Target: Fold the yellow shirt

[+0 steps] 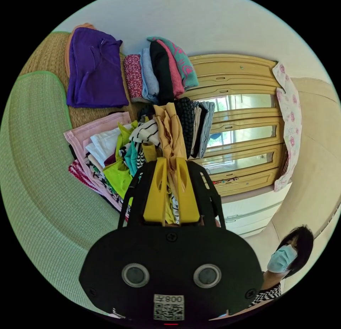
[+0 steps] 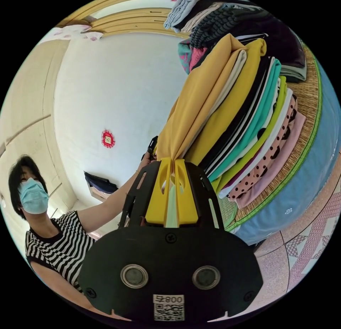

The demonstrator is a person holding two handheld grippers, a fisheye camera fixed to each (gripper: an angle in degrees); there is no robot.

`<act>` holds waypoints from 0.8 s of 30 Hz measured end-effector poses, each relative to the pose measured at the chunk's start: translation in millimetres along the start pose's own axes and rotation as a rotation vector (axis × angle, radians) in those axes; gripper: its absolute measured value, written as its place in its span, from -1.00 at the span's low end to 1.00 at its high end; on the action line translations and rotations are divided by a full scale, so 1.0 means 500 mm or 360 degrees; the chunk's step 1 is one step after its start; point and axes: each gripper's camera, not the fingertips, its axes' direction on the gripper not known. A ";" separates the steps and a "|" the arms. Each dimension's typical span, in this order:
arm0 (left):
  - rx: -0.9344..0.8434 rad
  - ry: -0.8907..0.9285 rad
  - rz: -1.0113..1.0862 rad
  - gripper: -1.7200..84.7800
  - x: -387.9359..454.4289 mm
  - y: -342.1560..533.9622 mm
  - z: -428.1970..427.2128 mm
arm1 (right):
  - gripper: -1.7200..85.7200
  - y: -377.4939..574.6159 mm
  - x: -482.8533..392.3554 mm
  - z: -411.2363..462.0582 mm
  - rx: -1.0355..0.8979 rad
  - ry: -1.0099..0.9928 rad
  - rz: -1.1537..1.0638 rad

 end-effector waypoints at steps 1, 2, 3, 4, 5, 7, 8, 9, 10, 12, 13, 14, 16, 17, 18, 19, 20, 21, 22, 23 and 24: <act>0.0036 -0.0009 0.0018 -0.87 0.015 -0.004 -0.008 | -0.93 0.001 0.001 -0.003 0.0008 -0.0002 0.0004; 0.0064 -0.0032 0.0030 -0.87 0.030 -0.007 -0.016 | -0.93 0.003 0.003 -0.009 0.0022 -0.0013 0.0004; 0.0076 -0.0048 0.0039 -0.88 0.038 -0.008 -0.020 | -0.93 0.005 0.006 -0.015 0.0029 -0.0020 0.0011; 0.0095 -0.0080 0.0053 -0.89 0.055 -0.010 -0.026 | -0.93 0.007 0.008 -0.020 0.0033 -0.0029 0.0014; 0.0117 -0.0093 0.0064 -0.91 0.072 -0.010 -0.031 | -0.93 0.011 0.010 -0.031 0.0046 -0.0049 0.0018; 0.0166 -0.0063 0.0100 -0.93 0.100 -0.009 -0.035 | -0.94 0.019 0.012 -0.054 0.0078 -0.0038 0.0025; 0.0176 -0.0019 0.0131 -0.93 0.120 -0.011 -0.031 | -0.94 0.022 0.007 -0.072 0.0102 -0.0004 0.0020; 0.0175 0.0002 0.0147 -0.94 0.130 -0.013 -0.027 | -0.95 0.022 -0.001 -0.093 0.0138 0.0053 0.0015; 0.0157 0.0031 0.0179 -0.94 0.151 -0.017 -0.016 | -0.95 0.020 -0.006 -0.104 0.0161 0.0082 0.0010; 0.0100 0.0041 0.0223 -0.95 0.182 -0.027 0.008 | -0.96 -0.009 -0.033 -0.143 0.0252 0.0186 -0.0040; 0.0060 0.0037 0.0244 -0.95 0.199 -0.034 0.027 | -0.96 -0.021 -0.042 -0.150 0.0270 0.0208 -0.0059; 0.0020 0.0030 0.0264 -0.95 0.214 -0.041 0.047 | -0.96 -0.049 -0.063 -0.159 0.0300 0.0252 -0.0116; -0.0007 -0.0028 0.0260 -0.95 0.227 -0.051 0.074 | -0.96 -0.096 -0.100 -0.161 0.0322 0.0375 -0.0205; -0.0014 -0.0070 0.0247 -0.95 0.230 -0.056 0.089 | -0.96 -0.130 -0.123 -0.155 0.0323 0.0477 -0.0242; -0.0018 -0.0099 0.0242 -0.95 0.230 -0.058 0.095 | -0.96 -0.161 -0.141 -0.146 0.0326 0.0570 -0.0274; -0.0018 -0.0178 0.0212 -0.95 0.227 -0.061 0.105 | -0.96 -0.177 -0.148 -0.141 0.0325 0.0607 -0.0282; -0.0013 -0.0243 0.0187 -0.95 0.223 -0.063 0.112 | -0.96 -0.206 -0.160 -0.131 0.0324 0.0663 -0.0299; -0.0009 -0.0266 0.0186 -0.95 0.222 -0.063 0.115 | -0.96 -0.235 -0.166 -0.118 0.0302 0.0728 -0.0308; -0.0002 -0.0286 0.0182 -0.95 0.219 -0.063 0.118 | -0.96 -0.248 -0.167 -0.112 0.0287 0.0768 -0.0297; 0.0004 -0.0280 0.0171 -0.95 0.218 -0.062 0.122 | -0.96 -0.268 -0.167 -0.099 0.0281 0.0861 -0.0271; 0.0004 -0.0273 0.0171 -0.95 0.217 -0.061 0.124 | -0.96 -0.283 -0.164 -0.085 0.0254 0.0954 -0.0251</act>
